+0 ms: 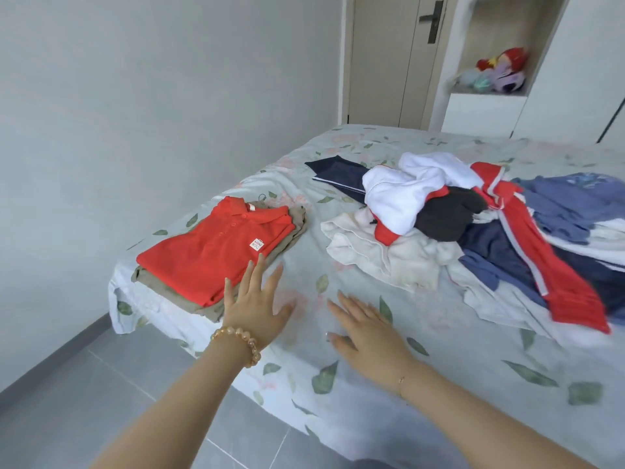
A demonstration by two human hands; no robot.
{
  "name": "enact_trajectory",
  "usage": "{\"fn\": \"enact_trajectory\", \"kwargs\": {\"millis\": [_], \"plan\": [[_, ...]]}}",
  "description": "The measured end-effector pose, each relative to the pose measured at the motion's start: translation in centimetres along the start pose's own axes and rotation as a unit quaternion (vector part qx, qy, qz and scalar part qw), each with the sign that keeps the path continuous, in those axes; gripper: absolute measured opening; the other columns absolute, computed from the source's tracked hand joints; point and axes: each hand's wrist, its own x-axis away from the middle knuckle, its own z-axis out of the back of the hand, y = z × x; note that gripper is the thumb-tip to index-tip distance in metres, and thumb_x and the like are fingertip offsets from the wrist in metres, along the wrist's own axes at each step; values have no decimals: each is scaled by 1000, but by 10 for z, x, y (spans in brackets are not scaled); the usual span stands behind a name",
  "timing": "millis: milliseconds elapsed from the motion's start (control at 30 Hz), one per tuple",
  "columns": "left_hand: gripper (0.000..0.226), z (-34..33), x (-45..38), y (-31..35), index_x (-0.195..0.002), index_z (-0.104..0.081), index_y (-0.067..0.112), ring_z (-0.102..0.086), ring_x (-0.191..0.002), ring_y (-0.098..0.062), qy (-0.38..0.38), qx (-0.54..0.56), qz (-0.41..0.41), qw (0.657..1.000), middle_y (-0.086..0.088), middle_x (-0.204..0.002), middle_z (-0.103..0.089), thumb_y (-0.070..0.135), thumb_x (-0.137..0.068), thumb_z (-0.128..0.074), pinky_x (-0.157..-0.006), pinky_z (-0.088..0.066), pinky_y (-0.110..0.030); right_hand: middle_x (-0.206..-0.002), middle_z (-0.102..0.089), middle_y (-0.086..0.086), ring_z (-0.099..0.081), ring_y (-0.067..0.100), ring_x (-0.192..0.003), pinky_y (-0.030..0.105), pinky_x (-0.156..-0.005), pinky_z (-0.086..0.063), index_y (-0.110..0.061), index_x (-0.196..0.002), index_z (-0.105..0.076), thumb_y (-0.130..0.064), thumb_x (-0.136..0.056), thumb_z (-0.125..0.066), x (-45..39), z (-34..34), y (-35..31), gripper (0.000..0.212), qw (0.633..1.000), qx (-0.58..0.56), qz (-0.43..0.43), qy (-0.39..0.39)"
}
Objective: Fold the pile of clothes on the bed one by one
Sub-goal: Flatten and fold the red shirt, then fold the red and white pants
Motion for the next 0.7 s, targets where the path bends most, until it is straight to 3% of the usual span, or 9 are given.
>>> {"fn": "enact_trajectory", "kwargs": {"millis": [133, 300, 500, 633, 700], "plan": [[74, 24, 29, 64, -151, 4, 38, 12, -148, -18, -19, 7, -55, 998, 4, -160, 18, 67, -91, -27, -118, 4, -52, -162, 2, -7, 2, 11, -149, 29, -121, -1, -29, -155, -10, -44, -101, -36, 62, 48, 31, 61, 998, -1, -34, 55], [73, 45, 58, 148, -151, 6, 38, 12, -148, -18, -19, 6, -131, 991, 5, -159, 20, 60, -94, -34, -118, 3, -52, -163, -4, -4, -5, 15, -149, 32, -120, -10, -29, -154, -14, -41, -99, -43, 132, 86, 65, 63, 993, -11, -71, 93], [69, 44, 74, 242, -151, 0, 38, 10, -148, -16, -8, 32, -202, 979, 7, -160, 14, 58, -94, -35, -118, 4, -50, -162, -11, -3, -12, 16, -148, 29, -118, -14, -26, -153, -20, -42, -98, -45, 222, 102, 118, 62, 981, 34, -146, 123], [69, 23, 82, 291, -151, -2, 38, 8, -148, -16, -17, 50, -239, 970, 8, -160, 13, 56, -94, -37, -118, 2, -49, -161, -13, -1, -14, 17, -148, 33, -118, -20, -25, -152, -23, -62, -84, -22, 263, 103, 154, 77, 972, 40, -199, 116], [69, 7, 82, 311, -151, -4, 38, 7, -148, -16, -29, 58, -250, 966, 7, -160, 12, 56, -94, -38, -118, 1, -48, -161, -14, -1, -14, 16, -147, 33, -118, -19, -26, -152, -23, -56, -92, -33, 273, 97, 175, 68, 966, 34, -227, 116]]}}
